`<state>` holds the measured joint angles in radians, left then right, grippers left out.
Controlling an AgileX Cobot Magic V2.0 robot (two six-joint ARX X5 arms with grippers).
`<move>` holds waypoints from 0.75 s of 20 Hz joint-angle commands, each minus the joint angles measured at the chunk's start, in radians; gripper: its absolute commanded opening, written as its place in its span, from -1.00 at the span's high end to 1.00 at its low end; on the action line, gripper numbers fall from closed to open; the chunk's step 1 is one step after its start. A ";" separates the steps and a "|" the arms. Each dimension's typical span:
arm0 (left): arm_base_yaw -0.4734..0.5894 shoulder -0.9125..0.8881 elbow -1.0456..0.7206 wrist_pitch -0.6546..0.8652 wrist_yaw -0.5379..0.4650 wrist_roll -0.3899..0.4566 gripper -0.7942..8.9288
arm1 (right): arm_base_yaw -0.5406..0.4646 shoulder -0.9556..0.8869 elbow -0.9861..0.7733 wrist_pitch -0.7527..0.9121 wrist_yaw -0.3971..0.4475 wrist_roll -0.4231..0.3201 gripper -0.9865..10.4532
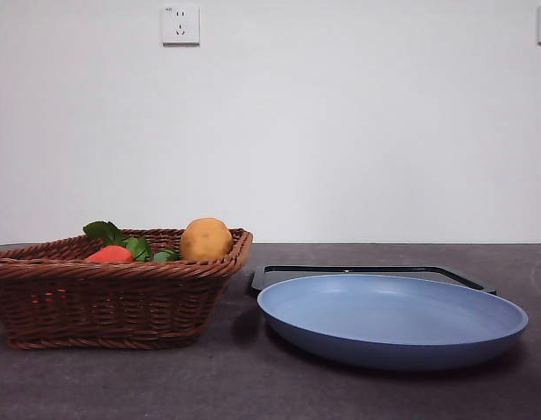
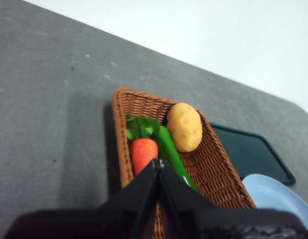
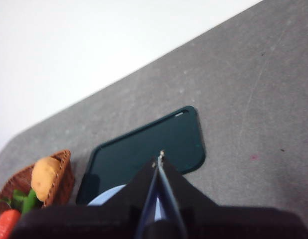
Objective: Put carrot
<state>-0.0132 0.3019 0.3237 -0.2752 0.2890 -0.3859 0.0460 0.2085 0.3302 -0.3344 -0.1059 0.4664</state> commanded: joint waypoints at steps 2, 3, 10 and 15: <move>0.001 0.159 0.113 -0.022 0.061 0.111 0.82 | 0.001 0.124 0.094 -0.035 -0.006 -0.123 0.82; 0.000 0.205 0.142 -0.031 0.085 0.126 0.82 | 0.001 0.166 0.116 -0.049 -0.020 -0.150 0.82; -0.032 0.489 0.311 -0.144 0.195 0.217 0.82 | 0.001 0.467 0.221 -0.172 -0.216 -0.216 0.82; -0.100 0.631 0.402 -0.276 0.192 0.311 0.81 | 0.001 0.695 0.251 -0.228 -0.367 -0.277 0.73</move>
<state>-0.1104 0.9260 0.7139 -0.5518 0.4767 -0.1146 0.0456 0.8951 0.5648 -0.5678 -0.4641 0.2115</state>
